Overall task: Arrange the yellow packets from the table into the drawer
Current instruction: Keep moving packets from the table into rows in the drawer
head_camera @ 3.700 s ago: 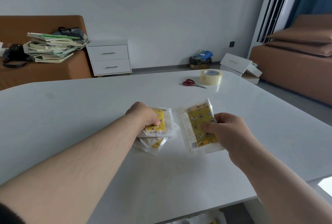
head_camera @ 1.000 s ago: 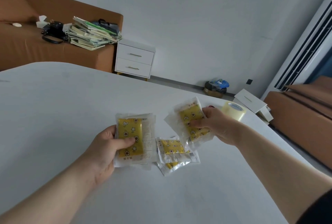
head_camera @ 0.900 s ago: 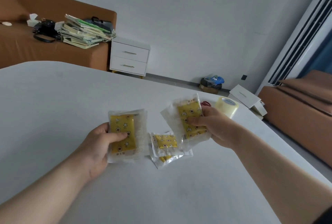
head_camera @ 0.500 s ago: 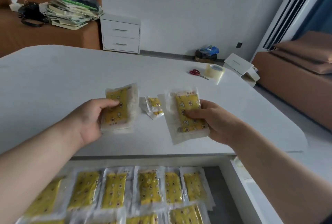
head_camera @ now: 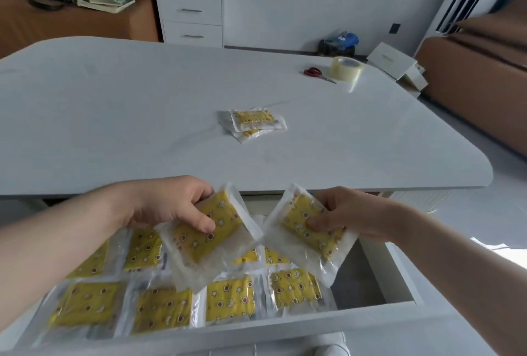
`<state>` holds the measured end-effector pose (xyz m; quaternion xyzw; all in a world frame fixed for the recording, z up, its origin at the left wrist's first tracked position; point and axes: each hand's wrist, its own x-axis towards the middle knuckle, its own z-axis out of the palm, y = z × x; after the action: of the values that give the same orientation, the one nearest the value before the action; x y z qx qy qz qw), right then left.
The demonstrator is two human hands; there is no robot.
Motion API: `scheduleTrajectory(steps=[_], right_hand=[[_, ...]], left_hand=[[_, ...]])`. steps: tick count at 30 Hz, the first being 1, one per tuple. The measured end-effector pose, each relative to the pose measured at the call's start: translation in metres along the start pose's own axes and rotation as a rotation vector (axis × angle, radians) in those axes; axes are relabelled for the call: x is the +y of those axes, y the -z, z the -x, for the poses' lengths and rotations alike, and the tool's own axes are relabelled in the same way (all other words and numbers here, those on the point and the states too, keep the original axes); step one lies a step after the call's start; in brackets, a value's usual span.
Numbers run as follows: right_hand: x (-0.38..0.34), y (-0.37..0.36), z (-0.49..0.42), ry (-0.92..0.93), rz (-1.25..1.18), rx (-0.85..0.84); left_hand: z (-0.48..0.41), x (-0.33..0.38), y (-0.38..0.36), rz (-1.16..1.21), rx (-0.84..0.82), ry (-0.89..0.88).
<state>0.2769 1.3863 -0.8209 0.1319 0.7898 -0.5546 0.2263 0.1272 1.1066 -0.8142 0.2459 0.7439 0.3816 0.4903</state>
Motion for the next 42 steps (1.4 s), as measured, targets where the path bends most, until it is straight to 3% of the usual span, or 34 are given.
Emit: scheduleTrajectory(steps=[3,9,12,21,42], right_hand=[[0.009,-0.008,-0.007,-0.053,0.222,-0.028],[0.023,-0.028,-0.025,-0.137,0.708,-0.067],[0.029,-0.032,-0.031,-0.119,0.798,-0.105],[0.041,-0.044,-0.041,-0.135,0.876,-0.218],[0.063,-0.045,-0.055,-0.048,0.818,-0.001]], left_hand=[[-0.013,-0.002,-0.017,-0.226,-0.066,0.042],[-0.046,-0.026,-0.047,-0.411,-0.129,0.126],[-0.056,-0.030,-0.059,-0.576,-0.129,0.111],[-0.067,-0.039,-0.079,-0.759,-0.108,0.090],[-0.070,-0.046,-0.086,-0.836,0.079,-0.024]])
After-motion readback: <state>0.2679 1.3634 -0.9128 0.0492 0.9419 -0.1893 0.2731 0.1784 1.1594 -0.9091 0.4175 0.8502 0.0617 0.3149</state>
